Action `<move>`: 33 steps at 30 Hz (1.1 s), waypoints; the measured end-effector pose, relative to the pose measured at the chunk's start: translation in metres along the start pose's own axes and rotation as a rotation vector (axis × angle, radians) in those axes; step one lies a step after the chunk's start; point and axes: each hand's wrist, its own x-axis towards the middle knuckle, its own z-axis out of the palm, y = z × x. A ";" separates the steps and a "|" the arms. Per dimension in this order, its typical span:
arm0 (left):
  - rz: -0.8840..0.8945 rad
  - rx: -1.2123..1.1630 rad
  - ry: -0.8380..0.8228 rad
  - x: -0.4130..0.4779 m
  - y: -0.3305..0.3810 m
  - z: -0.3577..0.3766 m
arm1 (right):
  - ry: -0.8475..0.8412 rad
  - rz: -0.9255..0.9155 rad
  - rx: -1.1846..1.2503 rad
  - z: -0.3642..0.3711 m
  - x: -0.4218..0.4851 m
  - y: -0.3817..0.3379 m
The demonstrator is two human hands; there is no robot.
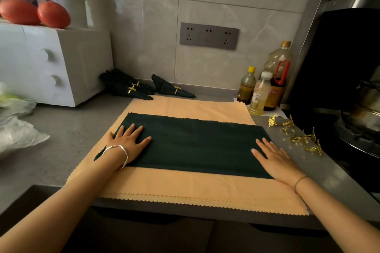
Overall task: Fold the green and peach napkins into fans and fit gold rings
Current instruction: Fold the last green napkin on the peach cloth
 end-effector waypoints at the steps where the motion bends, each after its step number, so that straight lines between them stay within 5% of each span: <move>1: -0.004 0.002 0.005 0.000 0.001 0.001 | -0.004 0.010 -0.010 -0.001 0.003 -0.001; 6: -0.020 -0.013 0.022 -0.001 0.001 0.000 | 0.065 -0.122 0.161 -0.017 0.017 -0.046; 11: -0.028 -0.052 0.058 0.000 0.000 0.001 | -0.094 -0.349 0.267 -0.025 0.055 -0.132; 24: -0.031 -0.095 0.086 0.004 -0.002 0.006 | -0.121 -0.327 -0.063 -0.007 0.150 -0.247; 33: -0.058 -0.123 0.128 0.005 0.000 0.007 | -0.117 -0.567 0.278 0.006 0.132 -0.317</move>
